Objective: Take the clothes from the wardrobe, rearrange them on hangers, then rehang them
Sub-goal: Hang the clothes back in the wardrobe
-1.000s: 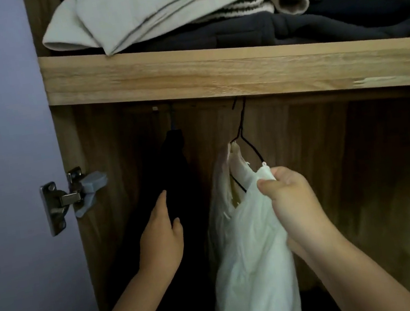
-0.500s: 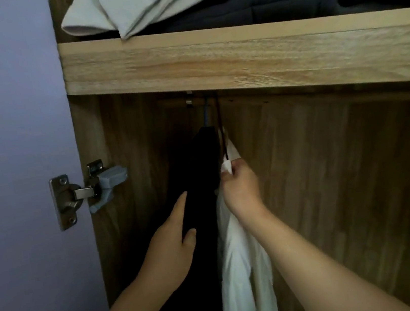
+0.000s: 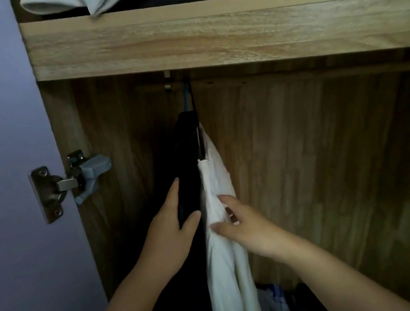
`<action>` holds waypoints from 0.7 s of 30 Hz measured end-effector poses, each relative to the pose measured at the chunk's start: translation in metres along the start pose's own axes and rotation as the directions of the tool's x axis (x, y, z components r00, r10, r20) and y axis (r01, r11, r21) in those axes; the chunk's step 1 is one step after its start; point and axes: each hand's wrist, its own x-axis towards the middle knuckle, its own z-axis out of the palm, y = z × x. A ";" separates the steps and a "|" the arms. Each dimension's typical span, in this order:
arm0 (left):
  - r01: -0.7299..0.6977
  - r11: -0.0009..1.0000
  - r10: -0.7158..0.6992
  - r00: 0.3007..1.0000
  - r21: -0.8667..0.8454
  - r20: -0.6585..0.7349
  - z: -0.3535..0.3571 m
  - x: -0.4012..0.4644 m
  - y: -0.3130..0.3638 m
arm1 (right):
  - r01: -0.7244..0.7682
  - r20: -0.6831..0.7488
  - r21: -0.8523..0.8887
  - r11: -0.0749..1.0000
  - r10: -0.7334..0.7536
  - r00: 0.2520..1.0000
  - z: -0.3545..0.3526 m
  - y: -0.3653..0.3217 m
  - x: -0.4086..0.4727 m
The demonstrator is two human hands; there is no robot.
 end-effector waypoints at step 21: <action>-0.135 0.824 0.188 0.981 0.551 -0.041 0.054 -0.116 0.034 | -0.494 0.293 -0.401 0.772 0.618 0.729 -0.014 0.087 -0.211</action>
